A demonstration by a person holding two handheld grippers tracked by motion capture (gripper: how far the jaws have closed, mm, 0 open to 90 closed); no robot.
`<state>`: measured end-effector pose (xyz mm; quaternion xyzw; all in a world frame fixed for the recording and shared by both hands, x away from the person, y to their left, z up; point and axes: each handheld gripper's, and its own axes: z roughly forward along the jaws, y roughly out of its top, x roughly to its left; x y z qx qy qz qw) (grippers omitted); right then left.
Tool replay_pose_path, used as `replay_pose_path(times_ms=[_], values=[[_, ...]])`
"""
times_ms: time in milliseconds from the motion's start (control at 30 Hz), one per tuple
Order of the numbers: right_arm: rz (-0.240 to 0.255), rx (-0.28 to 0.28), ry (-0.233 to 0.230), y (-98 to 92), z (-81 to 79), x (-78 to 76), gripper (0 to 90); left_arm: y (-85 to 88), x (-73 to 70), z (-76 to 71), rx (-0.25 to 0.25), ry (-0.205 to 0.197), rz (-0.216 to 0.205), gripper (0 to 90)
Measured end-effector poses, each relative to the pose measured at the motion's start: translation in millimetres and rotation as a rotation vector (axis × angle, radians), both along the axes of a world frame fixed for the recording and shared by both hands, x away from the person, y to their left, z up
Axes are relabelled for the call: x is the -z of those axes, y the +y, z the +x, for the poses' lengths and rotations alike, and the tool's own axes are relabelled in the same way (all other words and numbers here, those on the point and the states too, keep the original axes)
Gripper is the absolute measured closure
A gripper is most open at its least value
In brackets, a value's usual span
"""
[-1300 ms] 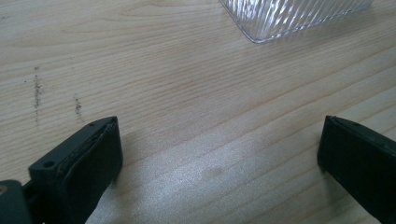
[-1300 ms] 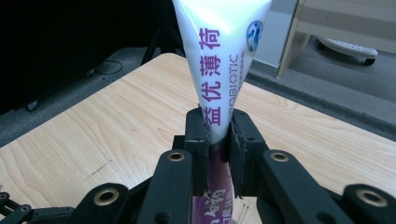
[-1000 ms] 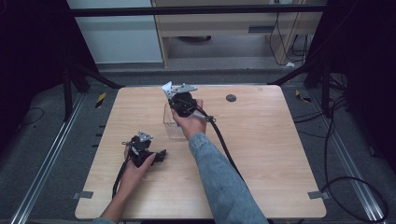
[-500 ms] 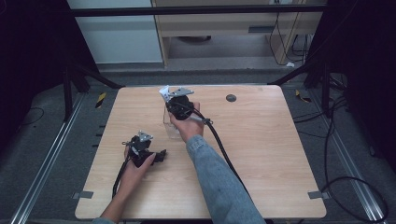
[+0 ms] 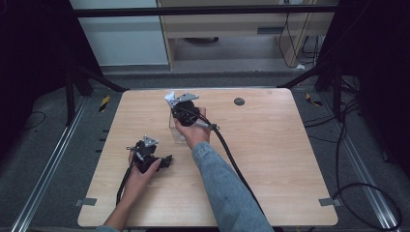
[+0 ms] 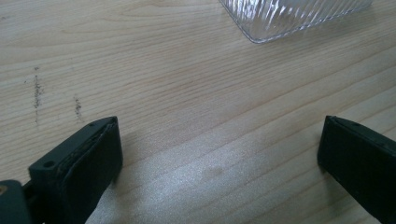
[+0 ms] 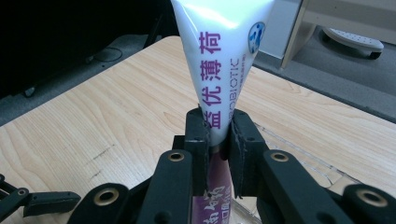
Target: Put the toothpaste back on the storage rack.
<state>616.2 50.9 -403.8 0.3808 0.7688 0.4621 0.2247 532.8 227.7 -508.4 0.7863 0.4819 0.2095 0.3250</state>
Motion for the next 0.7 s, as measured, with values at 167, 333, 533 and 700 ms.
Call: replay_pose_path(times_ms=[167, 333, 533, 700], values=[[0.0, 0.003, 0.005, -0.3, 0.3, 0.1, 79.2, 0.0, 0.0, 0.0, 0.0, 0.0, 0.0, 0.0], [-0.003, 0.007, 0.007, -0.6, 1.2, 0.3, 79.2, 0.0, 0.0, 0.0, 0.0, 0.0, 0.0, 0.0], [-0.008, 0.013, 0.011, -0.7, 2.8, 0.6, 79.2, 0.0, 0.0, 0.0, 0.0, 0.0, 0.0, 0.0], [-0.01, 0.015, 0.017, 0.2, 3.0, 1.4, 79.2, 0.0, -0.1, 0.0, 0.0, 0.0, 0.0, 0.0]])
